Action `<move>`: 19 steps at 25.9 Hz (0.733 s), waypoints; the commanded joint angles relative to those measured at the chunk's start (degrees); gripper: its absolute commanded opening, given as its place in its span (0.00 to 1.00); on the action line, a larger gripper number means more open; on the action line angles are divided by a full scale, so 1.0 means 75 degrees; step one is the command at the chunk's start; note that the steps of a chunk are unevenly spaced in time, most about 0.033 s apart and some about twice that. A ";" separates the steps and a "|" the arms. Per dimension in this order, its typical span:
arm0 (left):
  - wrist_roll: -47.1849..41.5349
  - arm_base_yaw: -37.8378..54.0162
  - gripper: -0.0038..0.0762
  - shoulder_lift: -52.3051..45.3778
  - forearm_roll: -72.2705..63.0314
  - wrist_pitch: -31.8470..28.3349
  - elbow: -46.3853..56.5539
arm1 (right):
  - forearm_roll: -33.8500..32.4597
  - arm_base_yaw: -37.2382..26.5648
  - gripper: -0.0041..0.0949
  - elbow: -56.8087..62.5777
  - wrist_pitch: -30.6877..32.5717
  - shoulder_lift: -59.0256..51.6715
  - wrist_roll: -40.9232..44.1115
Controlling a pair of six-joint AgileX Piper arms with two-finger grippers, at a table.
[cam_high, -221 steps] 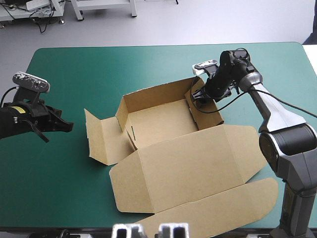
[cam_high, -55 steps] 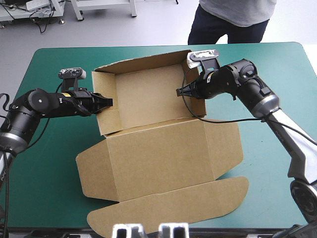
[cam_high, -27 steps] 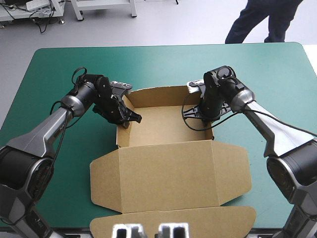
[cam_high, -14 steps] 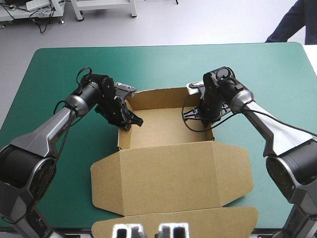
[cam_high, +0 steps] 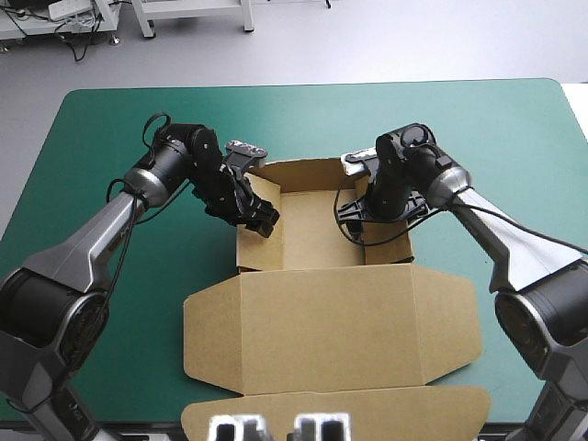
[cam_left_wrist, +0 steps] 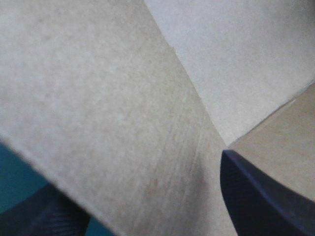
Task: Fold the box
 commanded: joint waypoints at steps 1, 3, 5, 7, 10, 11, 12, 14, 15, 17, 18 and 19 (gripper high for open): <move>-0.0059 -0.0050 0.68 -0.0335 0.0258 0.0503 -0.0246 | -0.0128 -0.0205 0.89 -0.0293 -0.0020 -0.0680 -0.0075; -0.0059 0.0053 0.68 -0.0363 0.0379 0.0503 -0.0246 | -0.0083 -0.0443 0.89 -0.0293 0.0025 -0.0922 -0.0178; -0.0059 0.0215 0.68 -0.0492 0.0240 0.0503 -0.0246 | 0.0153 -0.0674 0.89 -0.0293 0.0019 -0.1203 -0.0395; 0.0011 0.0388 0.68 -0.0684 0.0161 0.0503 -0.0246 | 0.0317 -0.0833 0.90 -0.0293 -0.0023 -0.1484 -0.0572; 0.0130 0.0551 0.68 -0.1065 0.0160 0.0503 -0.0246 | 0.0301 -0.0830 0.89 -0.0293 -0.0023 -0.1758 -0.0664; 0.0146 0.0612 0.68 -0.1230 0.0156 0.0503 -0.0246 | 0.0319 -0.0830 0.89 -0.0293 -0.0023 -0.1880 -0.0701; 0.0158 0.0659 0.68 -0.1424 0.0156 0.0503 -0.0246 | 0.0361 -0.0830 0.89 -0.0293 -0.0023 -0.1950 -0.0728; 0.0175 0.0753 0.66 -0.1887 0.0179 0.0513 -0.0246 | 0.0395 -0.0830 0.89 -0.0293 -0.0023 -0.2142 -0.0820; 0.0204 0.0770 0.64 -0.2107 0.0189 0.0513 -0.0246 | 0.0395 -0.0830 0.89 -0.0293 -0.0023 -0.2218 -0.0820; 0.0395 0.0770 0.51 -0.2703 0.0289 0.0513 -0.0246 | 0.0395 -0.0830 0.89 -0.0293 -0.0023 -0.2366 -0.0922; 0.0449 0.0770 0.43 -0.2953 0.0323 0.0513 -0.0246 | 0.0395 -0.0830 0.89 -0.0293 -0.0023 -0.2417 -0.0922; 0.0529 0.0770 0.35 -0.3276 0.0353 0.0513 -0.0202 | 0.0395 -0.0830 0.89 -0.0293 -0.0035 -0.2423 -0.0971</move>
